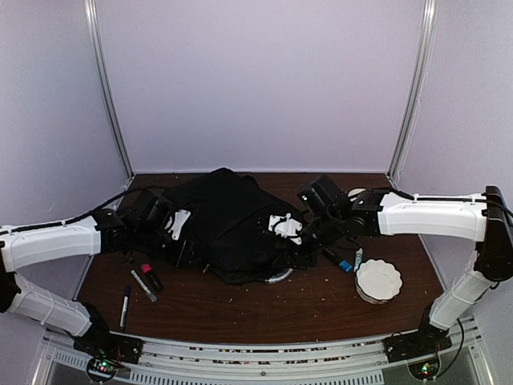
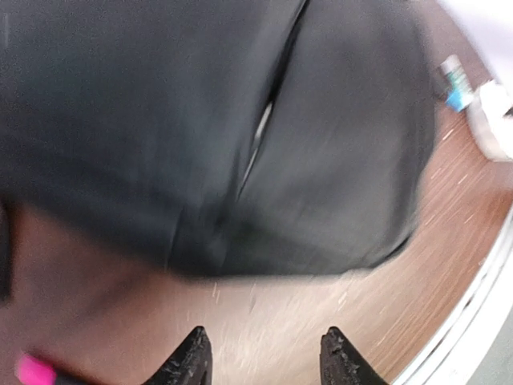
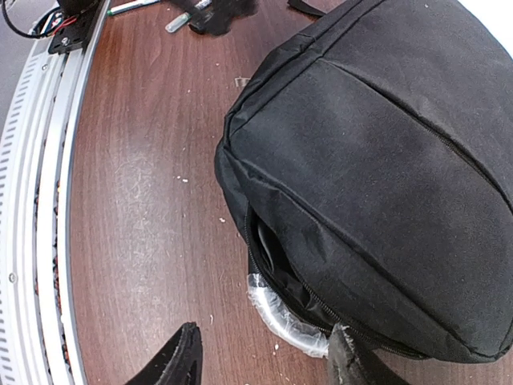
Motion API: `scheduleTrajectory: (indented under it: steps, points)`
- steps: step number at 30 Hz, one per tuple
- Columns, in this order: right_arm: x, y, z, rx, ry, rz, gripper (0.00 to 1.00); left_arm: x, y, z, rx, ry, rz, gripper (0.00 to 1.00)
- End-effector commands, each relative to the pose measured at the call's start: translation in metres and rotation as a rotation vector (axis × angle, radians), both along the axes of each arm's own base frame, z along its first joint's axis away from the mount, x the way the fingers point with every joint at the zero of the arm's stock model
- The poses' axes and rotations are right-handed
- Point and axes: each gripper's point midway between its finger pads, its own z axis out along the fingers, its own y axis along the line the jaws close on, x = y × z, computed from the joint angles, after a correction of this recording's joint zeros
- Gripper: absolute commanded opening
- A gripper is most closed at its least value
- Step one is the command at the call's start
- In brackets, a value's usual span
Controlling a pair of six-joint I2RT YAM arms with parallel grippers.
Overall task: Pack the student bag
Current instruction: Adjust the student bag at the center of the board.
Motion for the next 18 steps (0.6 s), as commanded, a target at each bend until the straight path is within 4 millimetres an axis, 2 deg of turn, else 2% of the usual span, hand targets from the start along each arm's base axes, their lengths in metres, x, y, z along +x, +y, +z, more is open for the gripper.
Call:
scheduleTrajectory:
  steps: [1, 7, 14, 18]
  points:
    - [0.010, 0.010, 0.004, 0.034, 0.025, -0.044, 0.53, -0.003, 0.013, -0.025, -0.007, 0.005, 0.100, 0.48]
    - [0.017, 0.005, 0.002, 0.026, 0.009, -0.072, 0.53, -0.002, -0.003, -0.050, -0.066, 0.004, 0.044, 0.48]
    - [0.024, 0.003, -0.006, 0.015, 0.038, -0.096, 0.53, 0.005, -0.020, -0.063, -0.079, -0.003, -0.015, 0.48]
    - [0.025, 0.003, -0.010, 0.005, 0.042, -0.096, 0.52, 0.009, -0.029, -0.065, -0.086, -0.001, -0.046, 0.44]
